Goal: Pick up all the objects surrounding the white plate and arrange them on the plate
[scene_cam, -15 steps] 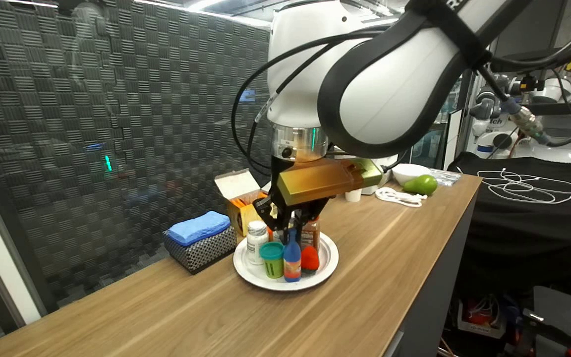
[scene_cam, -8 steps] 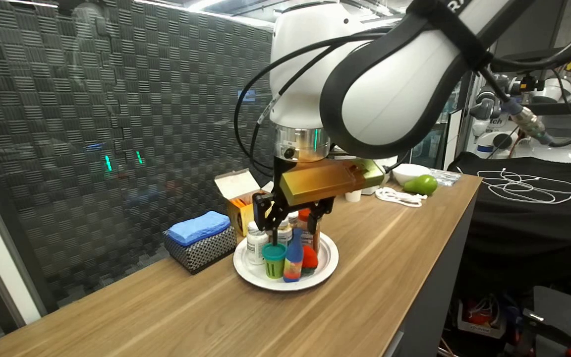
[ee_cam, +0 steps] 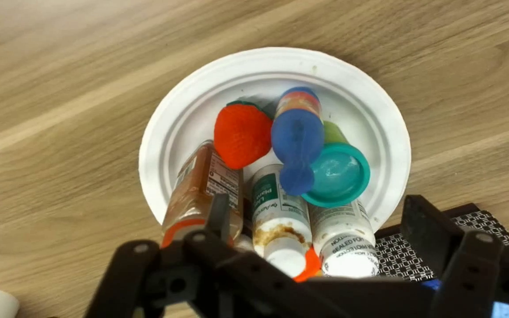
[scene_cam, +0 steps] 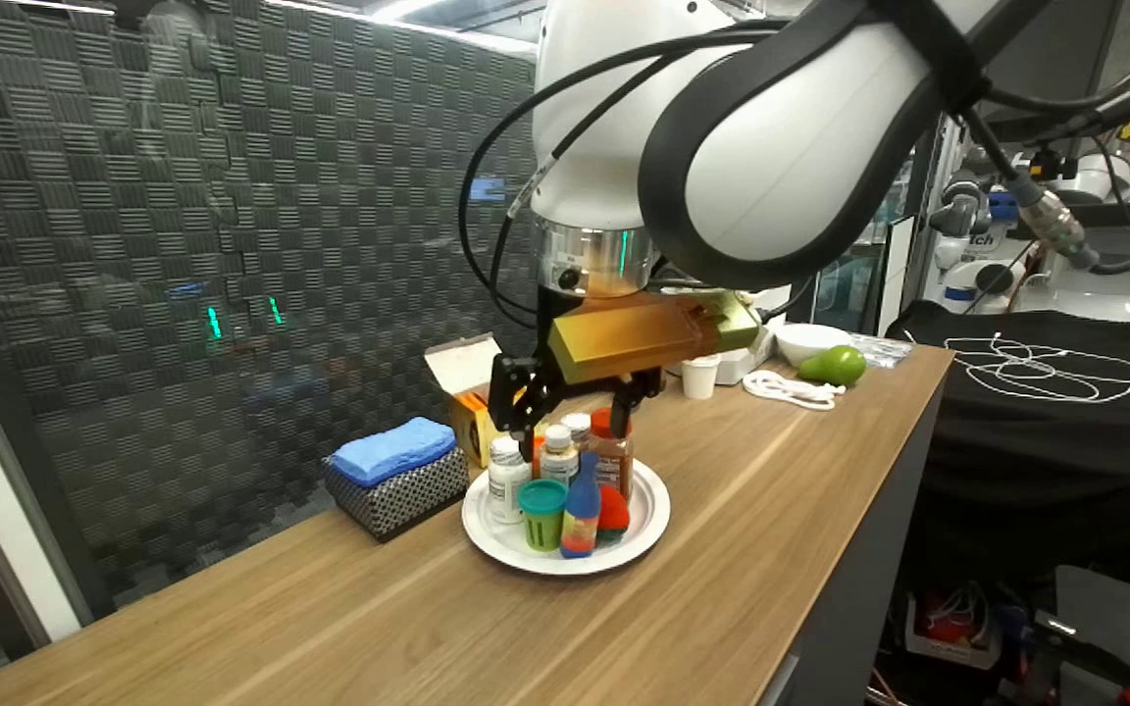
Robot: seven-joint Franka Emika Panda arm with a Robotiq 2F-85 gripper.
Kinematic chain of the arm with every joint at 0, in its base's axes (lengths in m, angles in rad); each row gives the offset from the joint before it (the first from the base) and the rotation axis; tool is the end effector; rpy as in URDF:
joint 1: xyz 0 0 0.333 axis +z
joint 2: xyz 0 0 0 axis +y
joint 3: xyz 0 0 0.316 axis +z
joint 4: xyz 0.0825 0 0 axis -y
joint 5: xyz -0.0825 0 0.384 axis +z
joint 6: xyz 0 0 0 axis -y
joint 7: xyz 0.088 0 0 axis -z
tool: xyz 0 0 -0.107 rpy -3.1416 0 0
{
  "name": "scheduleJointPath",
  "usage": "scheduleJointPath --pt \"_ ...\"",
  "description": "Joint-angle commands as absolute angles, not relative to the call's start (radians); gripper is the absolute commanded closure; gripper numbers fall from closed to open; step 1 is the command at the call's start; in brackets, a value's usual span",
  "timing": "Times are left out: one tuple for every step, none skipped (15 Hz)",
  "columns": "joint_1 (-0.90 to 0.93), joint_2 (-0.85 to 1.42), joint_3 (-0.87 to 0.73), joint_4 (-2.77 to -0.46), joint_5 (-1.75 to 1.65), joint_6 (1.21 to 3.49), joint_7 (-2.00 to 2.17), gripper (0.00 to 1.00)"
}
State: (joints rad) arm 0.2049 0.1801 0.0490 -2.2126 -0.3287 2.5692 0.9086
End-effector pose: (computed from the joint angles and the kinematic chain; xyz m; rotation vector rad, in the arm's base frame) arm 0.5451 0.1465 0.3137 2.9932 -0.5989 0.3878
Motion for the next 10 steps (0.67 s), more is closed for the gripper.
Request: scheduleJointPath --pt "0.216 0.114 0.073 -2.186 -0.269 2.394 0.876 0.00" --pt "0.211 0.096 0.088 -2.172 -0.234 2.323 0.840 0.00" --pt "0.210 0.076 0.101 -2.153 -0.206 2.239 0.815 0.00" --pt "0.211 0.058 0.103 -2.144 -0.212 2.161 0.815 0.00" --pt "0.210 0.033 0.117 -2.115 -0.197 2.081 0.789 0.00" --pt "0.208 0.004 0.132 -2.101 -0.168 2.018 0.744 0.00" --pt "0.209 -0.022 0.144 -2.090 -0.153 1.971 0.715 0.00" --pt "0.211 -0.051 0.156 -2.086 -0.144 1.932 0.692 0.00" --pt "0.214 -0.085 0.169 -2.089 -0.133 1.901 0.670 0.00" --pt "0.219 -0.125 0.185 -2.106 -0.136 1.888 0.664 0.00"
